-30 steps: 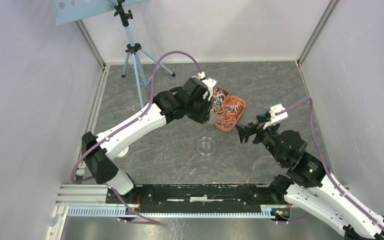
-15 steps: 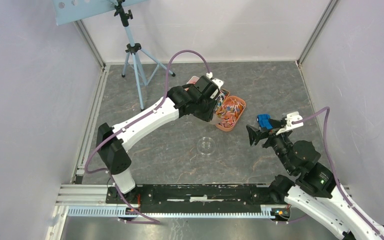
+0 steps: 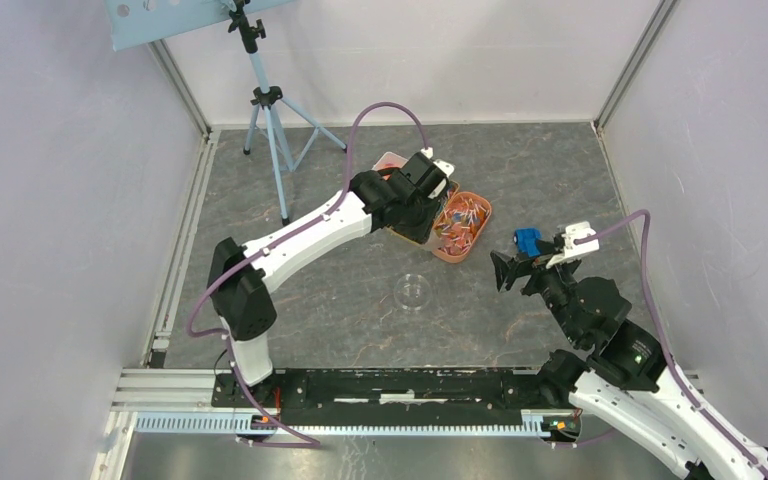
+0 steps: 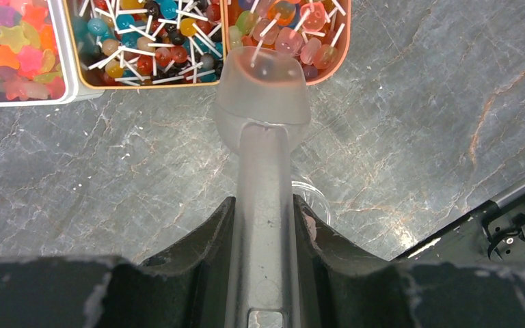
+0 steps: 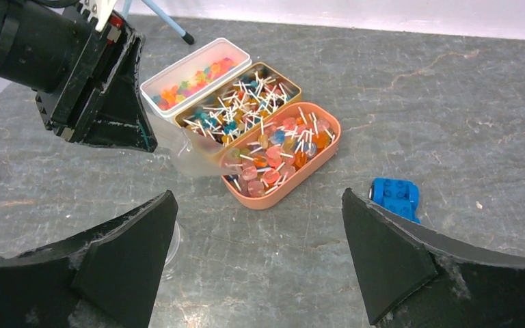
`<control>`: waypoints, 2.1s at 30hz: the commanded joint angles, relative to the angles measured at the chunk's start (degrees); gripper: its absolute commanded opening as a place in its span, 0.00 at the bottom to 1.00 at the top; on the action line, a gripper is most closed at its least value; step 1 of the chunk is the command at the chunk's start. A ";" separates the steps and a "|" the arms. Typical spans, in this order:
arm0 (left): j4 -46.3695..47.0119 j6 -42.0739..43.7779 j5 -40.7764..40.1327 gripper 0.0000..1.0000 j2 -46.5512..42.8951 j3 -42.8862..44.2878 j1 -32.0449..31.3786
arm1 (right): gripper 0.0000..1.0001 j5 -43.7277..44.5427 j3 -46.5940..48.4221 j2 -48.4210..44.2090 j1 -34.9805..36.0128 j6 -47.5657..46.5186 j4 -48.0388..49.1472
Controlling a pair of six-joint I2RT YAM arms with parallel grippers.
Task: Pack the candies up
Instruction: Scoop the fake candies from the storage box.
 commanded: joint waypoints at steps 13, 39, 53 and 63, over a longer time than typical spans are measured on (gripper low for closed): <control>0.87 3.21 -0.45 0.02 3.68 4.52 -0.26 | 0.98 -0.61 -1.09 0.46 0.20 0.08 0.09; 1.02 3.82 -1.62 0.02 3.73 5.04 -0.26 | 0.98 -1.19 -2.15 0.53 0.20 0.68 0.98; 7.94 2.07 -3.17 0.02 3.35 -0.98 -0.26 | 0.98 -1.00 -2.89 0.55 0.15 1.34 0.91; 13.35 0.50 -3.98 0.02 1.17 -7.32 -0.27 | 0.98 -0.69 -3.24 0.36 0.16 1.60 1.00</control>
